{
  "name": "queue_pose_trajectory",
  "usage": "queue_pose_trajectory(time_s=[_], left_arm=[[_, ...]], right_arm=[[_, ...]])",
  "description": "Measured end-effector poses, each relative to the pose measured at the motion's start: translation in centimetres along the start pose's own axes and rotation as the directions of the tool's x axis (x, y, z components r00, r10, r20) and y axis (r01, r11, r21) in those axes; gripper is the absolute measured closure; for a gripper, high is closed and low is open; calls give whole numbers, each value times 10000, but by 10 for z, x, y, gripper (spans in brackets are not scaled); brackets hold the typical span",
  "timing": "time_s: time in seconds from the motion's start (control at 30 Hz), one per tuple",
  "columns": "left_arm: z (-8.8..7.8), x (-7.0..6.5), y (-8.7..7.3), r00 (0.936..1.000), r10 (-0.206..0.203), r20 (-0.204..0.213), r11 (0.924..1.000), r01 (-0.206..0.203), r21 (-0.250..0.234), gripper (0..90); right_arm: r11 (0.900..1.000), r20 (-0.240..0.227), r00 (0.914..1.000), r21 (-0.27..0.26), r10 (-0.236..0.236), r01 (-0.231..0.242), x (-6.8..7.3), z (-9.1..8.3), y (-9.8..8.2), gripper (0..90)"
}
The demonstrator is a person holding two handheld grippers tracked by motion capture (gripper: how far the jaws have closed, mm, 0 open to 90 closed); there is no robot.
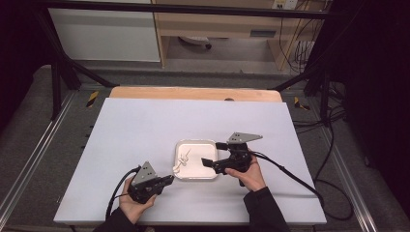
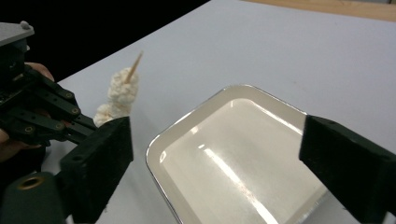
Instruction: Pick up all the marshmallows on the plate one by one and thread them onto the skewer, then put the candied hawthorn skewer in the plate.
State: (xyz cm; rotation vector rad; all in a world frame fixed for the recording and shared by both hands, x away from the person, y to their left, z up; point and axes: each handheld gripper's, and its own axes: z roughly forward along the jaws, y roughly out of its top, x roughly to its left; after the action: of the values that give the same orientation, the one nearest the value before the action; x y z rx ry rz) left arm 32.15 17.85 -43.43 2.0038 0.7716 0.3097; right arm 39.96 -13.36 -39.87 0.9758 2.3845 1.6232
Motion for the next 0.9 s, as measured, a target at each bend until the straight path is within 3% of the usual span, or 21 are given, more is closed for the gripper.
queue_pose_trajectory(time_s=[0.17,0.43,0.63,0.77,0.9], left_arm=[[-3,4,3,9999,-161,-19,9999,161,51,887],[-8,10,8,9997,-243,-39,9996,243,157,887],[-10,15,13,9993,-363,37,9986,361,392,886],[-10,18,18,9995,-320,33,9981,318,535,886],[-9,18,24,9998,-203,-5,9969,202,754,886]], right_arm=[[9992,411,9991,369,112,-128,-11,-8,-8,46],[9923,1082,9933,1207,-400,269,-23,-25,-25,12],[9924,1372,9898,1214,-382,215,-30,-39,-37,8],[9941,1496,9878,1051,-436,279,-36,-51,-46,7],[9922,1781,9828,1219,-494,278,-41,-59,-56,8]])
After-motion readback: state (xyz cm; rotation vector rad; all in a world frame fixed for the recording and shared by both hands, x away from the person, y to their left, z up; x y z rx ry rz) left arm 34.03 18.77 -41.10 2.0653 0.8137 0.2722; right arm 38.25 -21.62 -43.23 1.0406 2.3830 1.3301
